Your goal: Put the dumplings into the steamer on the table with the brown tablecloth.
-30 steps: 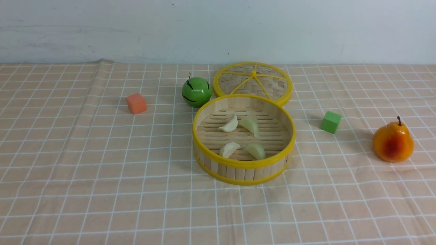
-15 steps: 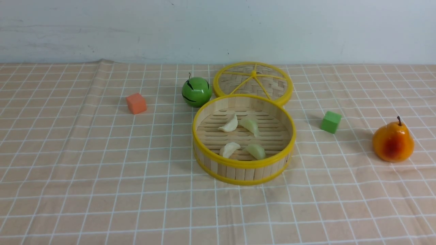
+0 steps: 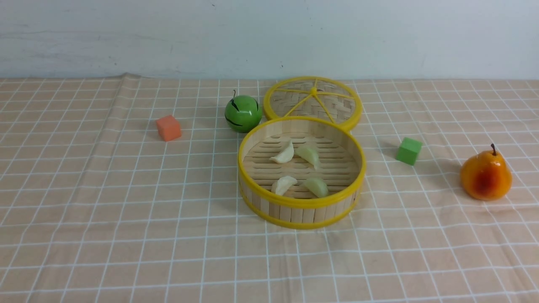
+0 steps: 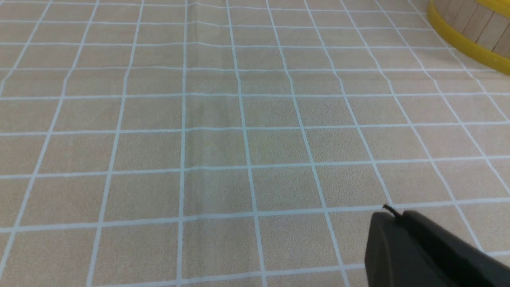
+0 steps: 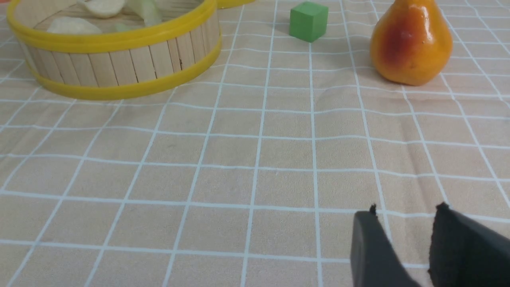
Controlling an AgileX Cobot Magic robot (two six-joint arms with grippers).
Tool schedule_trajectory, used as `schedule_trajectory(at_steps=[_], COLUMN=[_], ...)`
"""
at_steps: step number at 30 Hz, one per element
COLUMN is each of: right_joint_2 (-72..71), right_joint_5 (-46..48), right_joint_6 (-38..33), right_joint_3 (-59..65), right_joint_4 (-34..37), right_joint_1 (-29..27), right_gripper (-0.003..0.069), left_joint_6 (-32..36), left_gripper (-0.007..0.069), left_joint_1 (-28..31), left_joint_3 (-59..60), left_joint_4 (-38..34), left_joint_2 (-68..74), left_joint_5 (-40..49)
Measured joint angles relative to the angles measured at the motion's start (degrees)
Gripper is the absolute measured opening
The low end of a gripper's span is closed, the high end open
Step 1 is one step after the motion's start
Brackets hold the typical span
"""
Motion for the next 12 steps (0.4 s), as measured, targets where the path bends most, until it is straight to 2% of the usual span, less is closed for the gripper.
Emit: schedule_trajectory(at_steps=[12], right_joint_2=[0.0], right_joint_5=[0.0], right_joint_6=[0.0], right_joint_3=[0.0], right_joint_4=[0.0], right_joint_1=[0.0], right_gripper=[0.0238], left_joint_6=[0.0], left_gripper=[0.0028], left_joint_1=[0.0], left_joint_3=[0.0], left_joint_4=[0.0], left_joint_2=[0.0], left_joint_5=[0.0])
